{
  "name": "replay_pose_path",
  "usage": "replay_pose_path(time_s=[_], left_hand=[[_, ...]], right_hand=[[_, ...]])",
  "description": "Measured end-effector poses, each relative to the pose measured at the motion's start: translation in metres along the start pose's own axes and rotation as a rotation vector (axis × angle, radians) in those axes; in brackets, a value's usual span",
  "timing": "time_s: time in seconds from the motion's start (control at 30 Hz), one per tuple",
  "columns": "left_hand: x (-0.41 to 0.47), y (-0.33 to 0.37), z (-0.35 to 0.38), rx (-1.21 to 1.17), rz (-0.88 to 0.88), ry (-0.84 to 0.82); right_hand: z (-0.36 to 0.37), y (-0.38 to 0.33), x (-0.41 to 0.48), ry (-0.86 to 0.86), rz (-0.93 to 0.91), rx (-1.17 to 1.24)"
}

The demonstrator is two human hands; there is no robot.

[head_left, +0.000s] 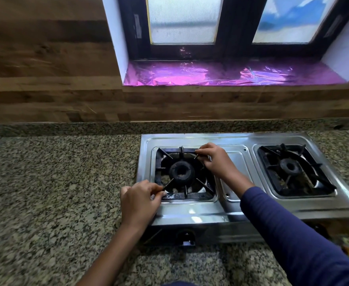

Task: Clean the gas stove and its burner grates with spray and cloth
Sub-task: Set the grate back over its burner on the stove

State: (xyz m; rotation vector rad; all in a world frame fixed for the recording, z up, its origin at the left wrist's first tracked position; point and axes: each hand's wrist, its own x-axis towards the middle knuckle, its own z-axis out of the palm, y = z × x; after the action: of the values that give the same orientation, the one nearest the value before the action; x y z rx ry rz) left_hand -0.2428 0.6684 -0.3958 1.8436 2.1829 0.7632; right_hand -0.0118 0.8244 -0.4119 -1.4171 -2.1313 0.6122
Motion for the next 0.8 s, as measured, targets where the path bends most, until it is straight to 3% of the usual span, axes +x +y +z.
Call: replay_pose_path(time_s=[0.6, 0.8], left_hand=[[0.001, 0.003, -0.008, 0.109, 0.016, -0.078], [0.002, 0.037, 0.000, 0.027, 0.202, -0.128]], right_hand=[[-0.004, -0.021, -0.014, -0.143, 0.174, 0.033], [-0.026, -0.042, -0.073, 0.175, 0.145, 0.278]])
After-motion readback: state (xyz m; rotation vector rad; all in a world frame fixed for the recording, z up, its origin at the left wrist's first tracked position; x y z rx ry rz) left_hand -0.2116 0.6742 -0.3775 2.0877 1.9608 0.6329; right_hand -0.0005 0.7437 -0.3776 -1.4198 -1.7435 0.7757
